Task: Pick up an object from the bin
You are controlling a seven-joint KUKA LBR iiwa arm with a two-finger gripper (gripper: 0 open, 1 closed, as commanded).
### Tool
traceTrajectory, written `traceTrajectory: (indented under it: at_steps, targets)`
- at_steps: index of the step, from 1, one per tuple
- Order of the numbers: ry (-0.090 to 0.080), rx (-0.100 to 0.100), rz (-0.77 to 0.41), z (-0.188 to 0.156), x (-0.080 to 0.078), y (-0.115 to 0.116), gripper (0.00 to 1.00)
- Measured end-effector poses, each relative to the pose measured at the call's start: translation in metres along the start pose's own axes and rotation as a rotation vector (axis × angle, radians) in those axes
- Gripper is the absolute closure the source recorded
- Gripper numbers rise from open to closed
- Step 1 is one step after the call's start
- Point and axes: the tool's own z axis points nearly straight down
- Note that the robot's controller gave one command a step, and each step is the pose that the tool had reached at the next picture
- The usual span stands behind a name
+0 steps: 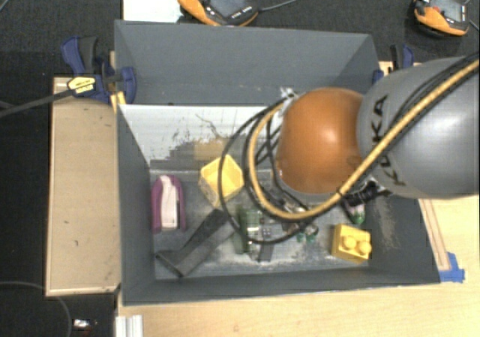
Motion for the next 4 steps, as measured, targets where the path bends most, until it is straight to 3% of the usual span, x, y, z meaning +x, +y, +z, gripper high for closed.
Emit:
traceTrajectory:
  at_steps: [1,2,3,4]
  targets:
    - [-0.008,-0.001,0.007,-0.004,-0.002,-0.001,0.0]
    - [-0.008,-0.003,-0.554,0.064,-0.013,0.094,0.0]
    - [-0.012,0.0,-0.567,0.073,-0.027,0.114,0.0]
    - [-0.008,0.0,-0.432,0.065,-0.008,0.067,0.0]
